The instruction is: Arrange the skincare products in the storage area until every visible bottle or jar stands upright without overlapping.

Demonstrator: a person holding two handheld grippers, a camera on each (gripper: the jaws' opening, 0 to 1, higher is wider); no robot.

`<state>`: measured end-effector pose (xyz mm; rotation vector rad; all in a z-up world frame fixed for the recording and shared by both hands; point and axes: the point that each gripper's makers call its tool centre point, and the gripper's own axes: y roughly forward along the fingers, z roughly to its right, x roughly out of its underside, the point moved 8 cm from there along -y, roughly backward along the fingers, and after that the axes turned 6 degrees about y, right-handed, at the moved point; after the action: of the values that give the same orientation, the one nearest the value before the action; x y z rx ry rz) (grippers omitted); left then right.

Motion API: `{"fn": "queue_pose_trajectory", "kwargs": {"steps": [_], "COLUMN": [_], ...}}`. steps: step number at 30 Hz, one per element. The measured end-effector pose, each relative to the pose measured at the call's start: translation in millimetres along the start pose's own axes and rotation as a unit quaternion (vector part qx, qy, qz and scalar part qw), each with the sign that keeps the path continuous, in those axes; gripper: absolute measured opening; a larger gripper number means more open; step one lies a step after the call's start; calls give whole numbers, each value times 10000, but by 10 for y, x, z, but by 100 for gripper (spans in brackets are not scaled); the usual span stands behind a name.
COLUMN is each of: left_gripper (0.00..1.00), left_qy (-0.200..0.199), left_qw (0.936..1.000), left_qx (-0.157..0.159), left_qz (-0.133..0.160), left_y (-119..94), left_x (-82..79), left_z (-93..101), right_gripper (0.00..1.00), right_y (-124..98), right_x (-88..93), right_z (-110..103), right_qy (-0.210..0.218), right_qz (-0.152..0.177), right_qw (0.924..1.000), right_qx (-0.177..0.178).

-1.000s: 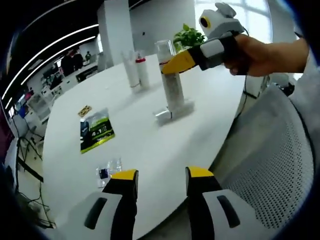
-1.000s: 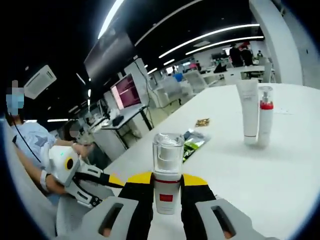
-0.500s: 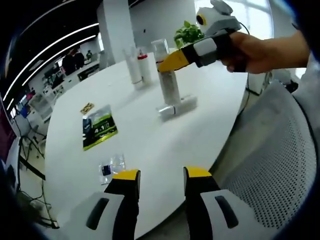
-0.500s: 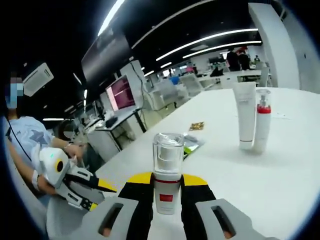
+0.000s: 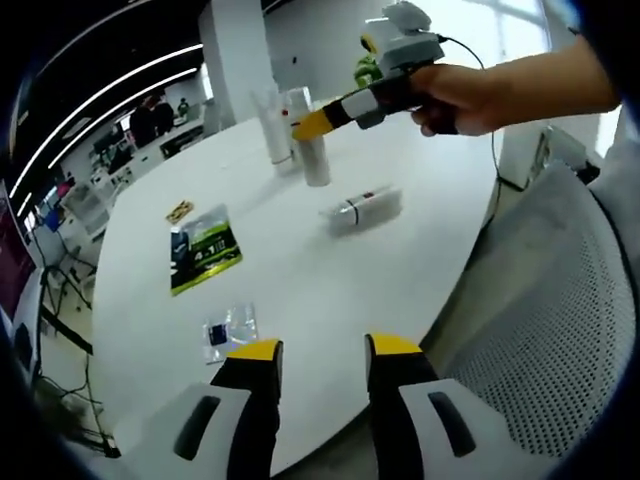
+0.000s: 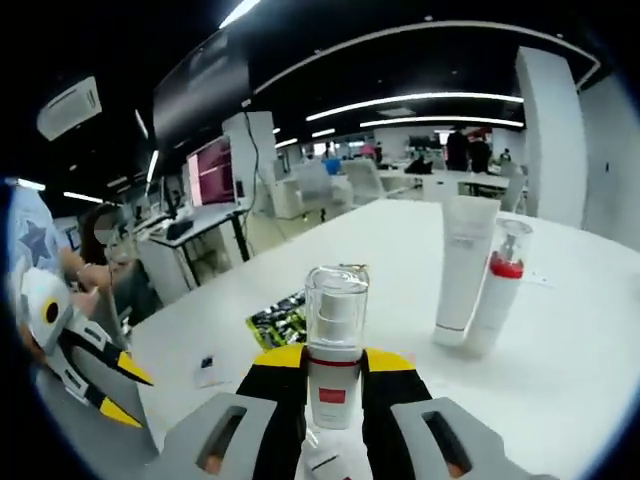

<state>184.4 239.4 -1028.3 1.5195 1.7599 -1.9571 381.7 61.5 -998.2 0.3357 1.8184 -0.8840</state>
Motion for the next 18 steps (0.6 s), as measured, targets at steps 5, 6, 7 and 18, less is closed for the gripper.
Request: {"fn": "queue_pose_trajectory", "kwargs": {"steps": [5,6,7,18], "left_gripper": [25,25,25,23], "left_qy": [-50,-108,-131,-180], "left_qw": [9999,9999,9999,9997], "left_qx": [37,19,29,84], "left_qz": [-80,-82,-69,-171], "left_y": [5,3,-3,11], "left_x": [71,73,78,116], "left_z": [-15,-22,-19,-10], "right_gripper": [13,13,13,13], "right_y": [138,156,176,398], "right_x": [16,17,16,9], "right_z": [110,135,153,458], "right_qy": [-28,-7,25,200], "right_qz": [-118,-126,-128,-90], "right_qw": [9995,9992,9991,9966], "right_qx": [299,377,407,800]}}
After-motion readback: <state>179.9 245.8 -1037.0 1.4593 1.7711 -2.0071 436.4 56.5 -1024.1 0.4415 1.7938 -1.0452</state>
